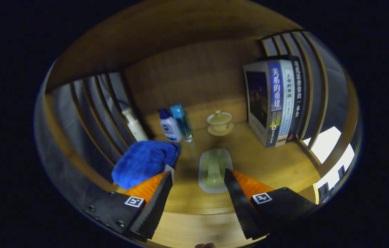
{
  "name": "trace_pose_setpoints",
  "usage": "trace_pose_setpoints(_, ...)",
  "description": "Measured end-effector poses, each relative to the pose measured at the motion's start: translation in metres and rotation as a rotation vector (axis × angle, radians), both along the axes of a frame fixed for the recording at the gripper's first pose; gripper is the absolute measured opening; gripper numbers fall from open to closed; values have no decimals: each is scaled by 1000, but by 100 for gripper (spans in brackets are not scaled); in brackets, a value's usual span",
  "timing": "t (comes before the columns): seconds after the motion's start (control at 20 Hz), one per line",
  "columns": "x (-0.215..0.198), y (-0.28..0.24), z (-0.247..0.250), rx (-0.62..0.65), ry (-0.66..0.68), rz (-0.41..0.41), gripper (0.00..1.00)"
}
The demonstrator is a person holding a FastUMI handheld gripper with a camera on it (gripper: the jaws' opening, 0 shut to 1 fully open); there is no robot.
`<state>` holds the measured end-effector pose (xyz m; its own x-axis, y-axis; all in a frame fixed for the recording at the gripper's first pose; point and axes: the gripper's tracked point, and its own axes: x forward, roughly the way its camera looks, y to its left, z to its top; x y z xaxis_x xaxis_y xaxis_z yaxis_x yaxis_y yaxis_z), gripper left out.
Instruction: Pull open the drawer, take out the items inside it, and place them on the countertop above the cabinet.
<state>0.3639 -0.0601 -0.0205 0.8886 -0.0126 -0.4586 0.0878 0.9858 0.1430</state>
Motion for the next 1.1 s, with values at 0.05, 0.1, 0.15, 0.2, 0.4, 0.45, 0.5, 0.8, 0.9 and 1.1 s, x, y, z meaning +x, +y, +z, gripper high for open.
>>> trace_pose_setpoints(0.05,-12,4,14,-3,-42,4,98)
trace_pose_setpoints(0.1,-23,9,26,-5,-70,7,98)
trace_pose_setpoints(0.15,-36,17,38,1,-94,20,98)
trace_pose_setpoints(0.2,-51,26,45,10,-109,40,98)
trace_pose_setpoints(0.4,-101,57,53,-8,-189,73,98)
trace_pose_setpoints(0.45,-112,68,47,-6,-200,87,98)
trace_pose_setpoints(0.5,-121,83,40,-1,-205,111,98)
trace_pose_setpoints(0.8,-147,124,4,-65,-236,157,98)
trace_pose_setpoints(0.9,-164,125,-4,-78,-245,138,98)
trace_pose_setpoints(1.1,-207,113,-12,-134,-278,104,98)
